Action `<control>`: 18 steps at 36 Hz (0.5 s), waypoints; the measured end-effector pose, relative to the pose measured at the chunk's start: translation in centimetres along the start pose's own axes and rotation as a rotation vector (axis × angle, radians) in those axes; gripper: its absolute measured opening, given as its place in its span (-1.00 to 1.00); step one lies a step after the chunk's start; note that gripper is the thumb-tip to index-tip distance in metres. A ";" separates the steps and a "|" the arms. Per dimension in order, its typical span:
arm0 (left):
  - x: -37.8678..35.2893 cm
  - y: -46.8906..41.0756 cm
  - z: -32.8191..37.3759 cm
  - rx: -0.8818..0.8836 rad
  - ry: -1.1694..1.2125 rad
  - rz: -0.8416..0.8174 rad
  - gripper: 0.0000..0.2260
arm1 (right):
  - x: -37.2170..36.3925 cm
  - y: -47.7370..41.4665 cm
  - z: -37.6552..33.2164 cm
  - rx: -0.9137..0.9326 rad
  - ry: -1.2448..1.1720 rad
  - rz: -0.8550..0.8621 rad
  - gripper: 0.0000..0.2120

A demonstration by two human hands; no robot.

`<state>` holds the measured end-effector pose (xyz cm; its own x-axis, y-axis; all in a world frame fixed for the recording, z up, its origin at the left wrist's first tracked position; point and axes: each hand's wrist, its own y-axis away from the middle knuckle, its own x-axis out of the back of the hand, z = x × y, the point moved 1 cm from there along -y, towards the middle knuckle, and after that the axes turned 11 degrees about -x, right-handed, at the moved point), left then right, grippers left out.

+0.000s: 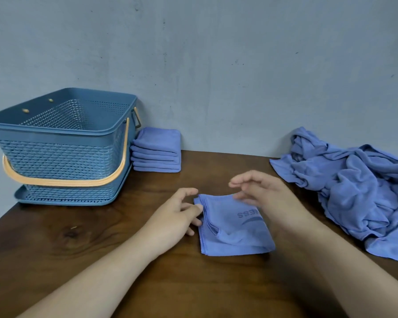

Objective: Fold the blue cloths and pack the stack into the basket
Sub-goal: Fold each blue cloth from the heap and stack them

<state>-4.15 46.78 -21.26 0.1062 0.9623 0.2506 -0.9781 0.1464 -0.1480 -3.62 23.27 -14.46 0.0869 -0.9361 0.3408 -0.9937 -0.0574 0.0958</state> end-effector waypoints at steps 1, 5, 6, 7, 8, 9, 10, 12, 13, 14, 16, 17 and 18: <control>0.0 0.2 0.2 -0.024 -0.014 -0.017 -0.70 | 0.8 -0.1 0.8 0.054 0.097 0.055 -0.69; -0.6 1.0 0.9 -0.127 -0.086 -0.116 -0.74 | 3.0 -0.7 4.7 0.172 0.349 0.045 -0.64; -0.8 1.1 1.0 -0.144 -0.110 -0.134 -0.78 | 3.2 -0.8 5.6 0.191 0.365 0.004 -0.69; -1.0 1.2 0.9 -0.152 -0.134 -0.149 -0.81 | 3.4 -0.8 6.3 0.212 0.364 -0.028 -0.73; -1.2 1.3 0.9 -0.154 -0.157 -0.161 -0.84 | 3.5 -0.6 6.9 0.231 0.354 -0.049 -0.76; -1.5 1.5 0.9 -0.155 -0.177 -0.173 -0.87 | 3.5 -0.5 7.2 0.239 0.353 -0.067 -0.78; -1.8 1.6 1.0 -0.157 -0.194 -0.184 -0.88 | 3.6 -0.3 7.4 0.246 0.366 -0.085 -0.79; -2.1 1.8 1.2 -0.163 -0.198 -0.191 -0.89 | 3.7 0.0 7.5 0.278 0.456 -0.123 -0.73; -2.2 1.8 1.2 -0.169 -0.184 -0.186 -0.88 | 3.8 0.1 7.5 0.295 0.504 -0.136 -0.68; -2.3 1.8 1.3 -0.175 -0.166 -0.171 -0.88 | 3.8 0.2 7.6 0.300 0.535 -0.145 -0.62; -2.4 1.7 1.4 -0.178 -0.119 -0.107 -0.89 | 3.5 0.4 7.6 0.277 0.571 -0.176 -0.51; -2.4 1.6 1.4 -0.171 -0.091 -0.065 -0.90 | 3.3 0.4 7.7 0.262 0.599 -0.197 -0.46; -2.4 1.5 1.4 -0.154 -0.060 -0.022 -0.92 | 3.1 0.4 7.7 0.256 0.634 -0.211 -0.43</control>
<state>-6.13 44.37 -20.73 0.1115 0.9438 0.3112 -0.9363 0.2047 -0.2854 -4.29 17.66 -20.59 0.2255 -0.5187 0.8247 -0.9298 -0.3672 0.0232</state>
